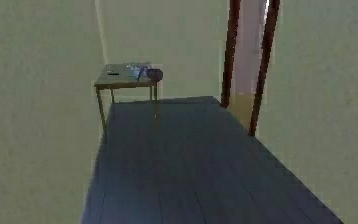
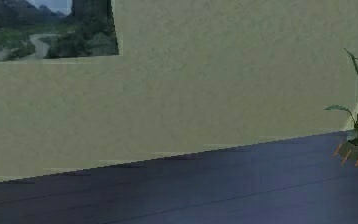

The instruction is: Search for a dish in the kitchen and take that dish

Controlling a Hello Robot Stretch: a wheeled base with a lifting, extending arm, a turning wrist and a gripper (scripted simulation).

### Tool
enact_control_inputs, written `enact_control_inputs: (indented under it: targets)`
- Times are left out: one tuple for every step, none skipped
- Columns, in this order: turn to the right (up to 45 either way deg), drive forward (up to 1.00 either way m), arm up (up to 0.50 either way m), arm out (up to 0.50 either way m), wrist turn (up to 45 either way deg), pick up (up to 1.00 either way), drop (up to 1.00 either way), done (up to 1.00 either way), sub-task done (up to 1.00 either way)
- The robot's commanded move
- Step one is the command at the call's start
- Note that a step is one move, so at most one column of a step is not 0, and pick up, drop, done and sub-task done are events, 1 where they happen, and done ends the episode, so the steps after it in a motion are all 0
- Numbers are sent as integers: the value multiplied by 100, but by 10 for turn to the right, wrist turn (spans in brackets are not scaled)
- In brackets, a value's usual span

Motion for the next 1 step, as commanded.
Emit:
enact_control_inputs:
  targets:
    - [450,0,0,0,0,0,0,0,0]
